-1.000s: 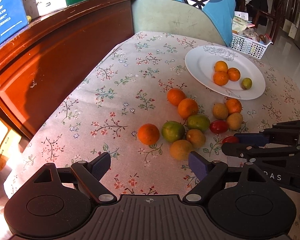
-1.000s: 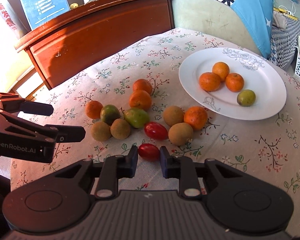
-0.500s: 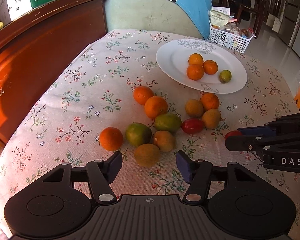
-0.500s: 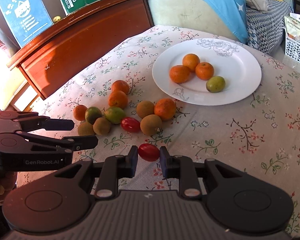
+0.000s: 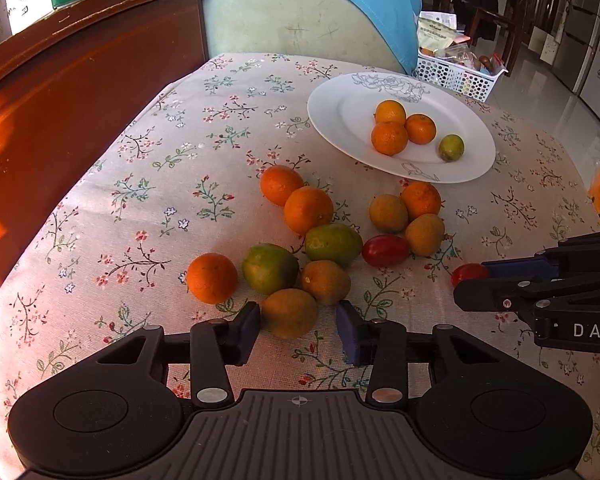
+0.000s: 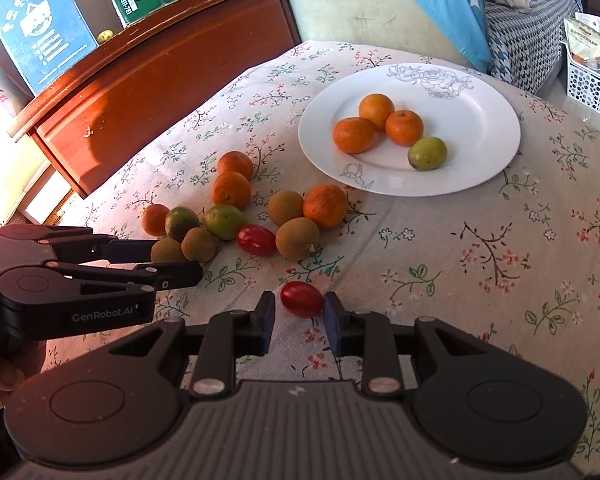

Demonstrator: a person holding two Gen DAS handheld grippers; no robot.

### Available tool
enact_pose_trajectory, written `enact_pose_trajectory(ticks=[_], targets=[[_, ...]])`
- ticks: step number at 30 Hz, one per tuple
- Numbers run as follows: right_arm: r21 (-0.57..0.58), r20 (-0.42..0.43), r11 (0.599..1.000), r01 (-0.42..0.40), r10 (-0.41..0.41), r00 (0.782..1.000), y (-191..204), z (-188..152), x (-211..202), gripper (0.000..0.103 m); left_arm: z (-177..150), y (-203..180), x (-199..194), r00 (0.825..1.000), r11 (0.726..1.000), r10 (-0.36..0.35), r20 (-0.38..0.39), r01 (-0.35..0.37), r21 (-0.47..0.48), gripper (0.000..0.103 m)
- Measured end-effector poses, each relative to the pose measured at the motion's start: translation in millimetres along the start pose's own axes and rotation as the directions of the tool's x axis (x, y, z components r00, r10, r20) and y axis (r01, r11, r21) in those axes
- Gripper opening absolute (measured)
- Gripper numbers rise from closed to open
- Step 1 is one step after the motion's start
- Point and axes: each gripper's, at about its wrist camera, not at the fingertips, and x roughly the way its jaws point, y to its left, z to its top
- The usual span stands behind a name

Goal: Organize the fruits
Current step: 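Move the right tool to a red cherry tomato while the left tool approaches a brown fruit, then close the right tool on the red tomato while the left tool grasps the brown fruit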

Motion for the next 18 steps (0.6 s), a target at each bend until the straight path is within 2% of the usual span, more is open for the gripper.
enact_pose_trajectory(ticks=[6, 8, 11, 18], targets=[[-0.012, 0.008, 1.0, 0.009, -0.009, 1.0, 1.4, 0.0, 1.3, 0.028, 0.0, -0.7, 0.2, 1.0, 1.0, 0.001, 0.003, -0.001, 0.007, 0.039], [-0.018, 0.011, 1.0, 0.012, -0.012, 1.0, 2.1, -0.4, 1.3, 0.028, 0.3, -1.6, -0.2, 1.0, 1.0, 0.005, 0.003, -0.005, 0.013, 0.036], [-0.024, 0.015, 1.0, 0.016, -0.016, 1.0, 2.8, -0.6, 1.8, 0.028, 0.2, -0.7, -1.5, 1.0, 1.0, 0.016, -0.002, -0.016, 0.01, 0.027], [-0.032, 0.02, 0.999, 0.025, -0.025, 0.999, 3.2, -0.1, 2.0, 0.024, -0.6, 1.1, -6.3, 1.0, 1.0, 0.022, -0.014, -0.022, -0.003, 0.027]])
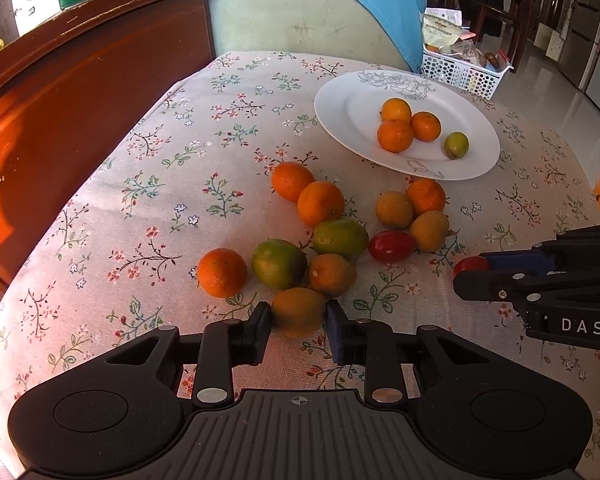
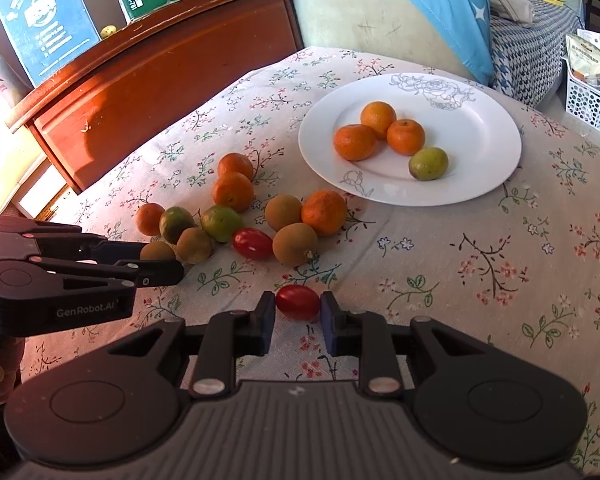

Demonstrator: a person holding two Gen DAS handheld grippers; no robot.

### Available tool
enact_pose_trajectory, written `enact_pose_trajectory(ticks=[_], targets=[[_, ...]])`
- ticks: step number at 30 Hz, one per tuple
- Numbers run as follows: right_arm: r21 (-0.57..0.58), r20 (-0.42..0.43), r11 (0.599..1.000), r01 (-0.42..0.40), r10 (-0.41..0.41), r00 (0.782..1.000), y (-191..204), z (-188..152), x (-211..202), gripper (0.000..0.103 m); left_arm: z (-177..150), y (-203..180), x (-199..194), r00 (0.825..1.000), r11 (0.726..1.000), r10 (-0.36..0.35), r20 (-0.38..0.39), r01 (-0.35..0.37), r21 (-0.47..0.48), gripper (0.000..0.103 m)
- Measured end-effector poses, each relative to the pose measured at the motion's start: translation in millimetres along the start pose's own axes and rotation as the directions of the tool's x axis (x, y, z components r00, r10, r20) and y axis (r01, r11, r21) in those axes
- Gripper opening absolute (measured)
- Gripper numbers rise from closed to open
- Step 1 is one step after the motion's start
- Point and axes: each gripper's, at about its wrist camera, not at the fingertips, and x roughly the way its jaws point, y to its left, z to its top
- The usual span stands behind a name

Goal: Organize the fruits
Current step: 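Close the right tool on the red tomato while the left tool grasps the brown fruit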

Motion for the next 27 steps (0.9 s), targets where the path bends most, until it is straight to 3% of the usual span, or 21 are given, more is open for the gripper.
enact_pose_trajectory(ticks=[11, 27], targets=[[0.006, 0.042, 1.0, -0.023, 0.023, 0.999, 2.7, 9.3, -14.2, 0.024, 8.8, -4.2, -17.9, 0.999, 1.0, -0.004, 0.051, 0.004, -0.007, 0.027], [0.063, 0.115, 0.998, -0.024, 0.017, 0.993, -18.1, 48.5, -40.7, 0.024, 54.4, -24.1, -26.6, 0.989, 0.999, -0.025, 0.147, 0.029, -0.022, 0.027]])
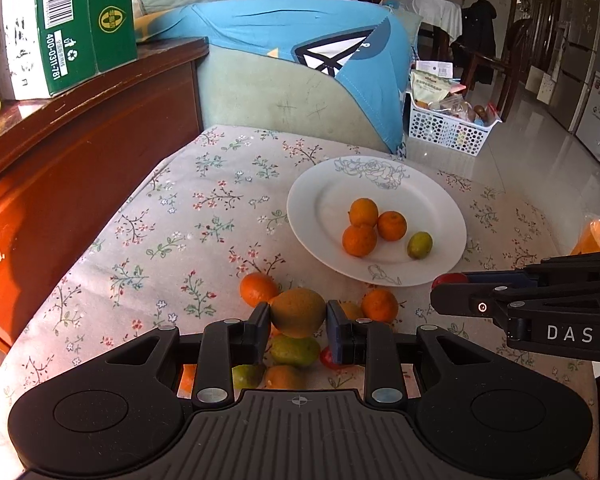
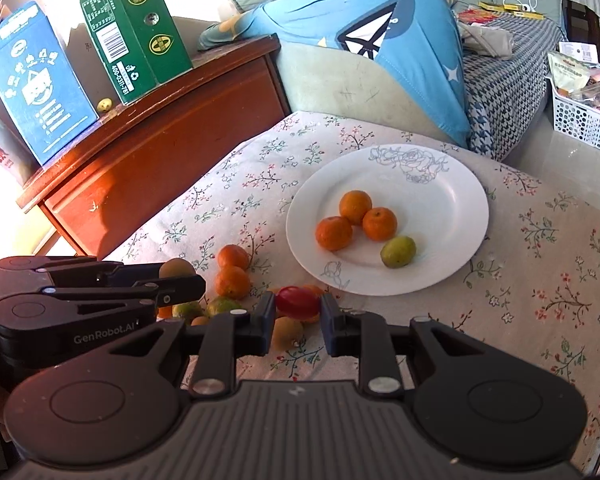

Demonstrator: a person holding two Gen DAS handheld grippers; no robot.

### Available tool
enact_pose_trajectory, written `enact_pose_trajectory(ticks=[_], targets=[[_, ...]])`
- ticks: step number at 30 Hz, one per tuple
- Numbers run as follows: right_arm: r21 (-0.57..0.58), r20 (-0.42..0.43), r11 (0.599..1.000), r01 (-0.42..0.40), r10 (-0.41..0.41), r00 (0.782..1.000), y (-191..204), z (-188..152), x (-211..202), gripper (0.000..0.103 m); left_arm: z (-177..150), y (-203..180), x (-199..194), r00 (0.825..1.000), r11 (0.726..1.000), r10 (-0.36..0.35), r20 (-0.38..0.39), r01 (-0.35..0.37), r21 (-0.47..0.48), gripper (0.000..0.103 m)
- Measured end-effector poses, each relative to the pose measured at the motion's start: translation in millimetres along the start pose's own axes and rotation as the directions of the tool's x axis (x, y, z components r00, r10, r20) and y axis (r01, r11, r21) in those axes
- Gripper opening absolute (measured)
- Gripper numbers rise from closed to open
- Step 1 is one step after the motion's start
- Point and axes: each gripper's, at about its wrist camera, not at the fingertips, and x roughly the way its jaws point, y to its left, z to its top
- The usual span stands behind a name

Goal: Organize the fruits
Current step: 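Close the right tool on the red tomato while the left tool grasps the brown fruit, then carry the tomato and brown fruit over the white plate with both tools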

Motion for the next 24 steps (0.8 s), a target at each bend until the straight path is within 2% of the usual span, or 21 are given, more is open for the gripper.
enact_pose_trajectory(ticks=[11, 19, 24], targets=[[0.036, 0.029, 0.999, 0.02, -0.021, 0.999, -26.5, 29.9, -3.8, 0.024, 43.7, -12.2, 12.5, 0.998, 1.0, -0.019, 0.068, 0.019, -0.003, 0.027], [0.071, 0.073, 0.996, 0.045, -0.05, 0.996, -51.8, 59.5, 0.8, 0.024, 62.1, -14.3, 37.7, 0.998, 1.0, -0.026, 0.06, 0.026, -0.006, 0.027], [0.108, 0.06, 0.991, 0.082, -0.089, 0.994, -70.4, 70.1, 14.2, 0.024, 71.7, -9.8, 54.7, 0.999, 0.999, -0.03, 0.045, 0.032, -0.03, 0.027]])
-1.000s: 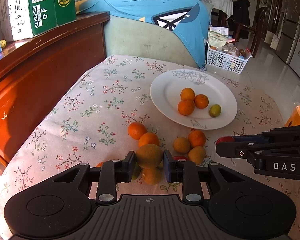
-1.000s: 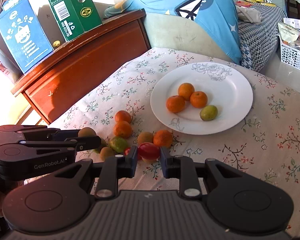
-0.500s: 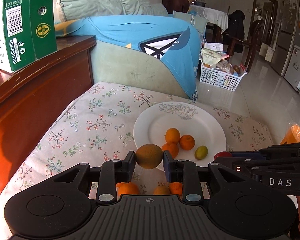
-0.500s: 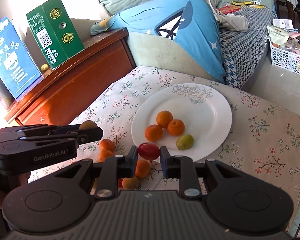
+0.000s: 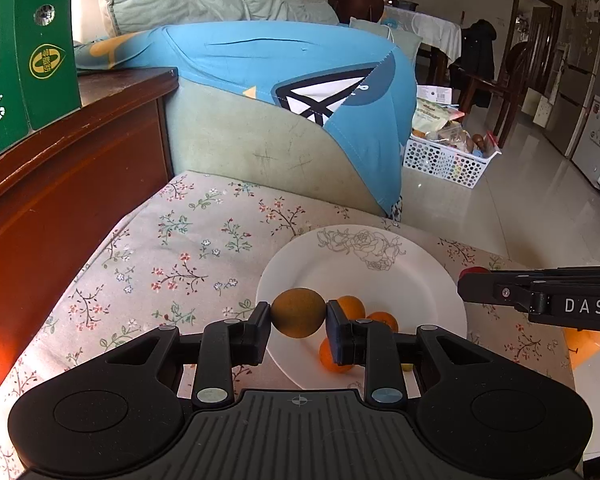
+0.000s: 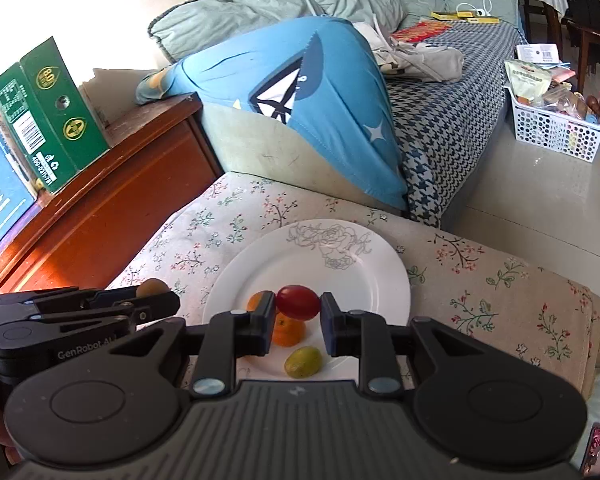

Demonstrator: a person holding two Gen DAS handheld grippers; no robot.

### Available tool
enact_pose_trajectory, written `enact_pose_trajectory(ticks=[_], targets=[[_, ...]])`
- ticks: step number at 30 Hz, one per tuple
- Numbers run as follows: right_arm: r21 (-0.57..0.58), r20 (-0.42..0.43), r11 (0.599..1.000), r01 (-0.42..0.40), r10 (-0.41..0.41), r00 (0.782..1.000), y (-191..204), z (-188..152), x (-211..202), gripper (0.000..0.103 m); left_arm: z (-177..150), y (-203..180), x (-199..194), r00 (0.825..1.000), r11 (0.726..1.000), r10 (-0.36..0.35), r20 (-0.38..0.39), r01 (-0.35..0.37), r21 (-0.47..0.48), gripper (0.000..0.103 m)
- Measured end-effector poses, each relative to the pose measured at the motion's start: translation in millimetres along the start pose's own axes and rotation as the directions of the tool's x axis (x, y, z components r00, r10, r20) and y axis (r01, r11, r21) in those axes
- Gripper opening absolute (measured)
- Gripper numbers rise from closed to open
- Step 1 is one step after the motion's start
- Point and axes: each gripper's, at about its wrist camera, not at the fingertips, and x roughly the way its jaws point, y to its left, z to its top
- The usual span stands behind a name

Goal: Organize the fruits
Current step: 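Carry the tomato and brown fruit over the white plate with both tools, then lower both fruits onto the plate and open both tools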

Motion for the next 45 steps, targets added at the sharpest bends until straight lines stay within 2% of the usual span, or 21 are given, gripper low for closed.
enact_pose_trajectory(ticks=[7, 16, 25, 30, 35, 38, 41, 45], targets=[[0.096, -0.015, 0.995, 0.009, -0.008, 1.0, -18.3, 7.3, 17.4, 0.024, 7.3, 7.0, 23.7, 1.0, 0.999, -0.007, -0.016, 0.006, -0.032, 0.027], [0.132, -0.06, 0.991, 0.021, -0.013, 0.998, -20.6, 8.4, 45.0, 0.024, 10.6, 10.2, 55.4, 0.998, 0.999, -0.01, -0.056, 0.008, -0.037, 0.027], [0.2, -0.107, 0.979, 0.03, -0.008, 0.994, -27.6, 5.4, 65.3, 0.024, 6.8, 14.2, 79.2, 0.993, 0.997, -0.045, -0.113, 0.038, -0.064, 0.027], [0.261, -0.109, 0.965, 0.031, -0.002, 0.994, -34.0, 6.1, 71.1, 0.027, 9.5, 13.3, 79.0, 0.994, 0.997, -0.044, -0.096, 0.037, -0.074, 0.029], [0.257, -0.086, 0.966, 0.037, -0.015, 0.996, -33.7, 10.1, 67.2, 0.028, 20.9, 7.9, 64.4, 0.997, 0.997, -0.059, -0.046, 0.057, -0.06, 0.031], [0.248, -0.071, 0.968, 0.032, -0.014, 0.997, -31.1, 14.1, 62.8, 0.028, 28.0, 8.8, 50.7, 0.999, 0.997, -0.045, -0.009, 0.045, -0.066, 0.048], [0.22, -0.053, 0.975, 0.03, -0.019, 0.998, -25.1, 16.4, 56.6, 0.029, 32.0, 9.2, 35.7, 0.999, 0.998, -0.034, 0.011, 0.035, -0.046, 0.051], [0.173, -0.036, 0.984, 0.032, -0.026, 0.999, -14.1, 15.5, 44.9, 0.033, 30.9, 13.2, 16.2, 1.0, 0.999, 0.002, 0.019, -0.001, -0.05, 0.062]])
